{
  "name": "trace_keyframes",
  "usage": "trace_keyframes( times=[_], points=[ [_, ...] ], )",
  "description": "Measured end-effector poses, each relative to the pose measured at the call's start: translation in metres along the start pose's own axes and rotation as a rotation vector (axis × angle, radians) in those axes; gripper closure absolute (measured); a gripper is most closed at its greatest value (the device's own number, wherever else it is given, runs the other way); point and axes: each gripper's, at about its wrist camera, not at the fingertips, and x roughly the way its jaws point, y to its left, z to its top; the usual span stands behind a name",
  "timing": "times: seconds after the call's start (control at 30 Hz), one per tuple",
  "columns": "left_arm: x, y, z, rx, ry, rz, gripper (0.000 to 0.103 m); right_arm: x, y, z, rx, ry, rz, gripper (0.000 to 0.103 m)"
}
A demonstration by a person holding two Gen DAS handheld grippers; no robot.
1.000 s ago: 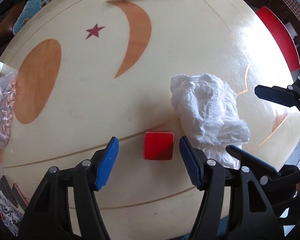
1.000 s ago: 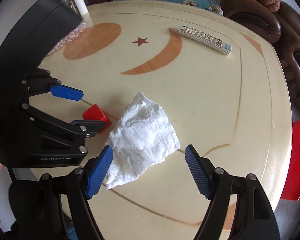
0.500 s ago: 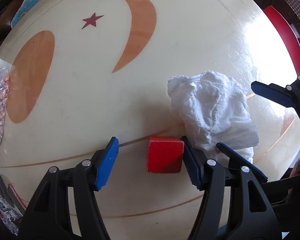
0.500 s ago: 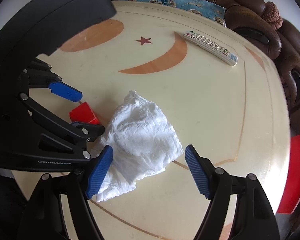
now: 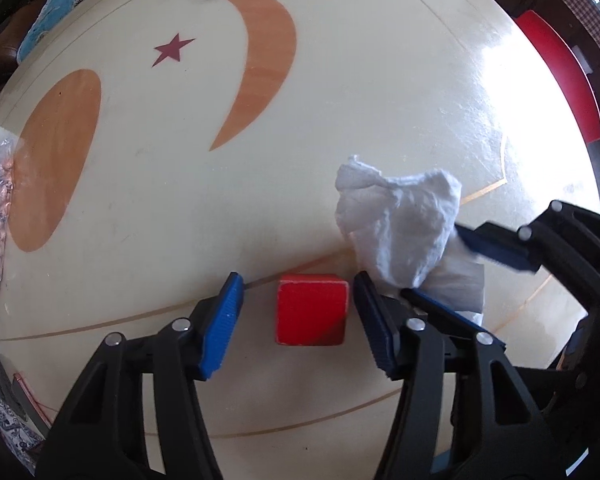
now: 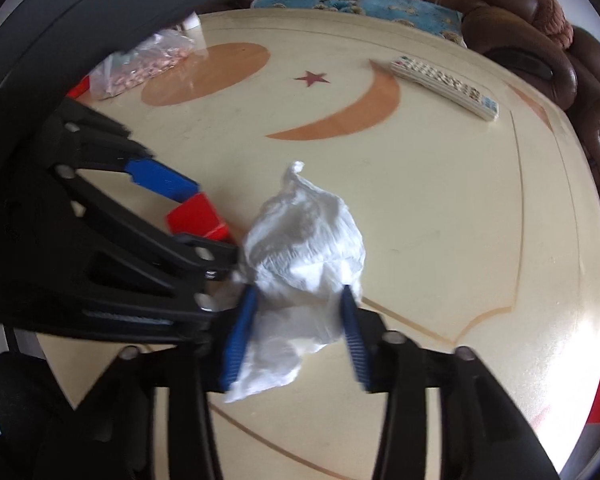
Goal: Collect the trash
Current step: 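Grasp the red cube with the left gripper while the right gripper grasps the white tissue, then lift the red cube and tissue and carry them over the pink bin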
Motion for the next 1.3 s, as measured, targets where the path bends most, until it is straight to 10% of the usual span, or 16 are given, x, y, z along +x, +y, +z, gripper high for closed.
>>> trace_keyframes(
  times=[0.37, 1.3],
  points=[
    [-0.006, 0.002, -0.003, -0.034, -0.001, 0.007, 0.073, -0.007, -0.012, -0.009, 0.049, -0.008, -0.016, 0.086],
    [-0.083, -0.038, -0.070, 0.014, -0.171, 0.073, 0.073, -0.107, -0.013, -0.048, 0.148, -0.094, -0.138, 0.088]
  ],
)
